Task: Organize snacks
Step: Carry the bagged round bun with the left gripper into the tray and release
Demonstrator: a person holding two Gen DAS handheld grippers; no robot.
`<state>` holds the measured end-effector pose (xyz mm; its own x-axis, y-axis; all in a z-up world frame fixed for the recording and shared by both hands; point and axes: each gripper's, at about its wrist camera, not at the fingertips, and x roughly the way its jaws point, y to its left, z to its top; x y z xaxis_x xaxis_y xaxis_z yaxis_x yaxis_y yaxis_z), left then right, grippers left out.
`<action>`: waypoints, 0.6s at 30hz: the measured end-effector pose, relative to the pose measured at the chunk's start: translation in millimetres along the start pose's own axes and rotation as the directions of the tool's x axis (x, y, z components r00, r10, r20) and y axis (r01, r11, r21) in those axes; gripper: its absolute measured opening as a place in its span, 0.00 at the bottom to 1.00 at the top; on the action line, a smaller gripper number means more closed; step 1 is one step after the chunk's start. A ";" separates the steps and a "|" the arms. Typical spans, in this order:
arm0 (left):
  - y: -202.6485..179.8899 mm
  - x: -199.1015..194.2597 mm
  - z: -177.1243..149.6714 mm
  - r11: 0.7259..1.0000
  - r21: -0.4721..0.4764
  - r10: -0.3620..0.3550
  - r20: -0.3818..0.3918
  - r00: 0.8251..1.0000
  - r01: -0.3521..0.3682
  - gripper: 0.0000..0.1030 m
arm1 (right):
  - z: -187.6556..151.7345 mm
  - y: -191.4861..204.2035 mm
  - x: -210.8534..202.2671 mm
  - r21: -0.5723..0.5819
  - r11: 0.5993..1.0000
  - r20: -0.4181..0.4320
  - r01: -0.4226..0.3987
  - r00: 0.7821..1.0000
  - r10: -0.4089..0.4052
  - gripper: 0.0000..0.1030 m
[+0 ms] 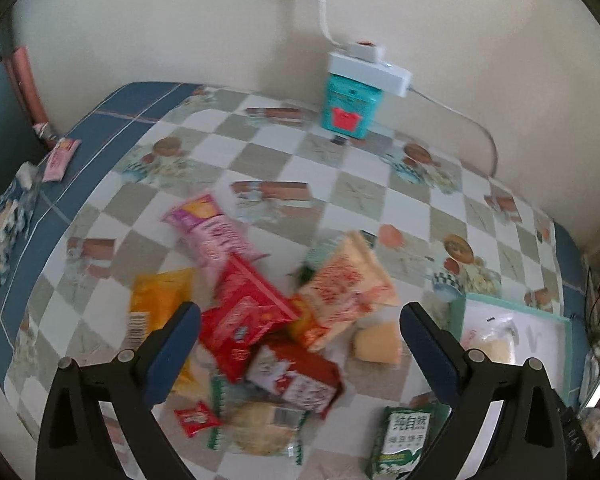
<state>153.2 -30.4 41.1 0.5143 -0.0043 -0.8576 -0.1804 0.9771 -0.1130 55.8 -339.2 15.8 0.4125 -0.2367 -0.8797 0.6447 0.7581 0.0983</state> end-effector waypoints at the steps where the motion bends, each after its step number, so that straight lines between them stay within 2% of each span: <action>1: 4.3 -1.8 0.1 1.000 -0.005 0.006 0.006 1.000 -0.006 0.97 | -3.2 7.0 -2.7 -0.015 1.000 -0.001 -0.009 1.000 0.009 1.00; 4: 21.4 -6.8 -0.5 0.999 -0.023 0.026 0.015 1.000 -0.025 0.97 | -10.6 22.0 -7.8 -0.050 0.998 -0.006 -0.033 0.999 0.033 1.00; 12: 70.5 -17.9 -1.2 0.991 -0.132 0.022 0.017 1.000 -0.019 0.98 | -37.1 70.5 -22.2 -0.184 0.980 -0.016 -0.072 0.997 0.070 1.00; 18: 101.6 -25.7 -2.1 0.986 -0.150 0.080 0.021 0.997 -0.076 0.98 | -63.4 114.5 -30.6 -0.293 0.946 -0.049 -0.139 0.990 0.130 1.00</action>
<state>119.9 68.6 50.6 0.5158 0.0788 -0.8531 -0.3426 0.9317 -0.1210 76.2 -206.6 24.4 0.4606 -0.1059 -0.8813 0.3638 0.9281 0.0786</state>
